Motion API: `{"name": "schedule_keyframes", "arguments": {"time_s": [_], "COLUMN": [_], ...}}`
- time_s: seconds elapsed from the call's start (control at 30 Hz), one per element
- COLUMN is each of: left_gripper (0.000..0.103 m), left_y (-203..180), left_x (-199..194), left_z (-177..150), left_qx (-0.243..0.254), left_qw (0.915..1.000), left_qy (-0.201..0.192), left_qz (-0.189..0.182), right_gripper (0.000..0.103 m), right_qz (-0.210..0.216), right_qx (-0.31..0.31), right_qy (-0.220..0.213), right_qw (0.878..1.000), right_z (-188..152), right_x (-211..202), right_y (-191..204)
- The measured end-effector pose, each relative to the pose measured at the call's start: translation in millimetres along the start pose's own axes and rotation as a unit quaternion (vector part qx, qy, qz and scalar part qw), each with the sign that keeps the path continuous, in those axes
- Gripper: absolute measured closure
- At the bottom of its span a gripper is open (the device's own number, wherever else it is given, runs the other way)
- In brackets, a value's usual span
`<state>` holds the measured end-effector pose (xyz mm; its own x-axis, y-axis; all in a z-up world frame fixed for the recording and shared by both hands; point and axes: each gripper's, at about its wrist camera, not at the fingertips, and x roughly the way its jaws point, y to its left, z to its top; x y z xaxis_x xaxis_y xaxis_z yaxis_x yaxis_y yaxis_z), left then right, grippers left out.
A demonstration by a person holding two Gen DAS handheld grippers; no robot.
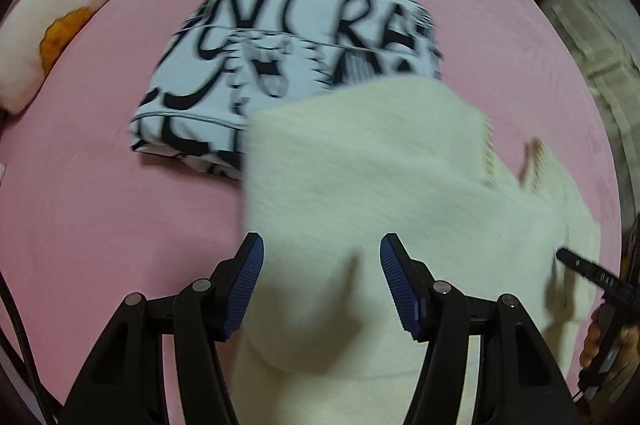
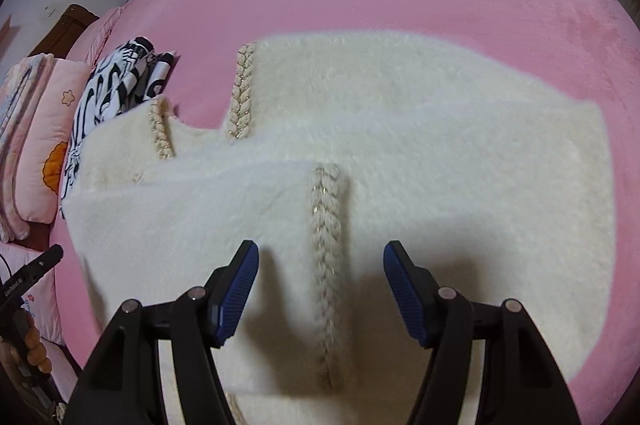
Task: Fold large clothes
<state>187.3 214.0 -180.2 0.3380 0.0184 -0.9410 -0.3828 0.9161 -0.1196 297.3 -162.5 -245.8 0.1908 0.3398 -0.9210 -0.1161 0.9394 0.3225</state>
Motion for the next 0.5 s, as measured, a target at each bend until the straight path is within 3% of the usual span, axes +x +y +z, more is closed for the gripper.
{"name": "schedule_keyframes", "arguments": {"time_s": [0.13,0.3,0.33,0.37,0.4,0.43,0.5], "left_gripper": [0.044,0.044,0.044,0.044,0.044,0.044,0.045], "left_y": [38,45,43,40,37,35,32], "left_x": [16,49,56,61,65,67,65], "left_z": [11,19,20,21,22,23,25], "left_qx": [-0.041,-0.034,-0.028,-0.023,-0.018,-0.016,-0.015], "left_qw": [0.9986,0.9963,0.996,0.9957,0.9958,0.996,0.9965], "left_qy": [0.002,0.036,0.043,0.048,0.049,0.05,0.049], "left_qz": [-0.032,-0.07,-0.073,-0.076,-0.075,-0.072,-0.067], "right_gripper": [0.038,0.039,0.042,0.057,0.064,0.066,0.085], "right_qz": [-0.005,-0.004,-0.002,0.01,0.02,0.016,-0.003], "right_qx": [-0.009,-0.017,-0.019,-0.022,-0.024,-0.025,-0.039], "right_qy": [-0.01,-0.021,-0.023,-0.023,-0.019,-0.019,-0.023], "right_qw": [1.0,1.0,1.0,0.999,0.999,0.999,0.999], "right_z": [3,2,1,1,0,-1,-3], "right_x": [9,10,10,10,9,9,6], "right_y": [6,8,9,10,11,13,18]}}
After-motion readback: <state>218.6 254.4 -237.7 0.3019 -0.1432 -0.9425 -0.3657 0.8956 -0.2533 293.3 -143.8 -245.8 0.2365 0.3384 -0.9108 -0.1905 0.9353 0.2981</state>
